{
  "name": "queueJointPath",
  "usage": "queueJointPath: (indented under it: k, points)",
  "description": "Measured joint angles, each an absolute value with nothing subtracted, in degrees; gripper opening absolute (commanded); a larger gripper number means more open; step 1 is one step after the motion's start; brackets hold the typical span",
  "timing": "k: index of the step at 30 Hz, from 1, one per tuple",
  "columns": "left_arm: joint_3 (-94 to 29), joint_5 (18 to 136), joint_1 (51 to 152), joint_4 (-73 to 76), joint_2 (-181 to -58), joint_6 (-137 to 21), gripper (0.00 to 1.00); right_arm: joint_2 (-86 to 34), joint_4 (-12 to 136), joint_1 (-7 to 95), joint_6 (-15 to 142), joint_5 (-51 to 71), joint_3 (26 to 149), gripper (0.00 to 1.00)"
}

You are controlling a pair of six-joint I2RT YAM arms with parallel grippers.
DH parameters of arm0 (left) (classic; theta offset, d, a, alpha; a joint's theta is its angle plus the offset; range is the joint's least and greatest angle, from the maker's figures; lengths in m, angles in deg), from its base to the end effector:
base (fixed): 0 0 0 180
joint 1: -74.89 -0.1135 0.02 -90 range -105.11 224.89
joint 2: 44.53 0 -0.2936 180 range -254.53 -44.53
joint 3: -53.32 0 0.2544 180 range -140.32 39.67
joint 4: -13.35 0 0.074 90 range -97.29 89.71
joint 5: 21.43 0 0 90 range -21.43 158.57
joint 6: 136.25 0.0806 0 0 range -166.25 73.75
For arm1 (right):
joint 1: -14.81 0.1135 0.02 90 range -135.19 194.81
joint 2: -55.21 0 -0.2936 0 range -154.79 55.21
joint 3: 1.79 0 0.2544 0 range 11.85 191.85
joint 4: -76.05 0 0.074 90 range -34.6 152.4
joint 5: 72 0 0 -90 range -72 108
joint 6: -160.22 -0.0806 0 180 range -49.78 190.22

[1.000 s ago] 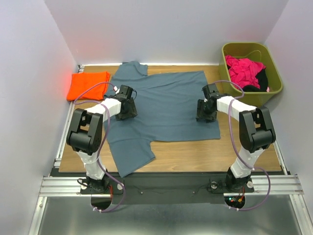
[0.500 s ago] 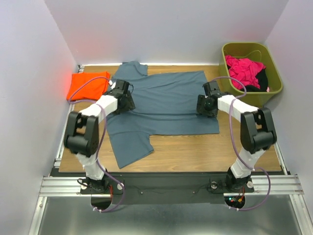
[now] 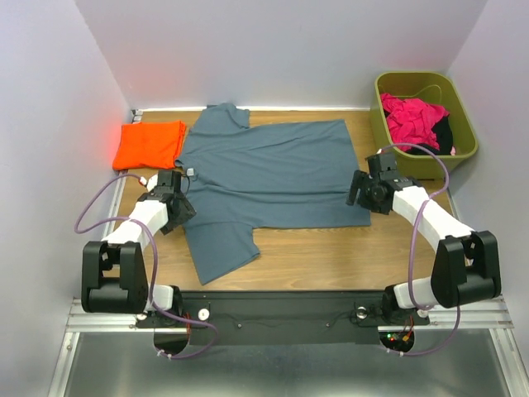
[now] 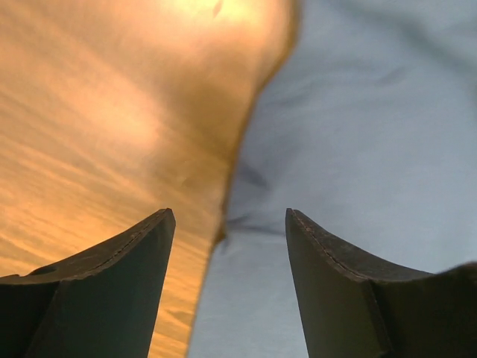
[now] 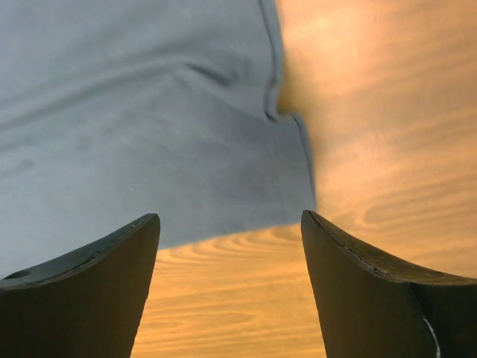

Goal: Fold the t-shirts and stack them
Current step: Flatten the tshirt out

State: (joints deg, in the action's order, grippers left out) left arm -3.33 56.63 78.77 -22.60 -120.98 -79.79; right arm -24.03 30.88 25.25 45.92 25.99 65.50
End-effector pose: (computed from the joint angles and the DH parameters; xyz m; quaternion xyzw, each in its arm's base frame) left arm 0.2771 -0.0021 0.1864 -0.2729 0.9110 0.0002 0.3093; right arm 0.2947 0.0429 0.2201 0.1350 0.9474 0.0205 0.2894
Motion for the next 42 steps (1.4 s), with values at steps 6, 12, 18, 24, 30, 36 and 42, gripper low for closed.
queueJointPath:
  k: [6,12,18,24,30,36,42]
  points:
    - [-2.1,57.7,77.8,-21.3,-124.2,-79.7,0.67,-23.4,29.5,24.9,45.2,26.0,62.4,0.82]
    - [-2.0,58.7,77.8,-20.6,-125.6,-79.3,0.58,-21.7,29.4,24.1,44.8,26.2,62.4,0.82]
    - [-0.9,58.5,77.8,-19.5,-125.3,-78.3,0.46,-21.7,29.5,22.6,44.2,27.2,62.3,0.81]
    - [-0.5,57.9,78.0,-18.2,-125.4,-76.9,0.13,-22.2,29.4,22.0,43.2,27.8,60.5,0.78]
    - [-0.3,58.0,78.7,-17.0,-125.4,-76.5,0.00,-23.5,29.4,21.9,42.6,28.1,58.7,0.72]
    - [0.0,58.1,79.8,-15.9,-125.3,-76.2,0.00,-24.8,29.4,21.5,41.3,28.0,58.6,0.63]
    - [0.2,58.8,80.6,-14.6,-125.3,-75.8,0.00,-27.2,29.5,21.5,40.3,27.7,58.6,0.60]
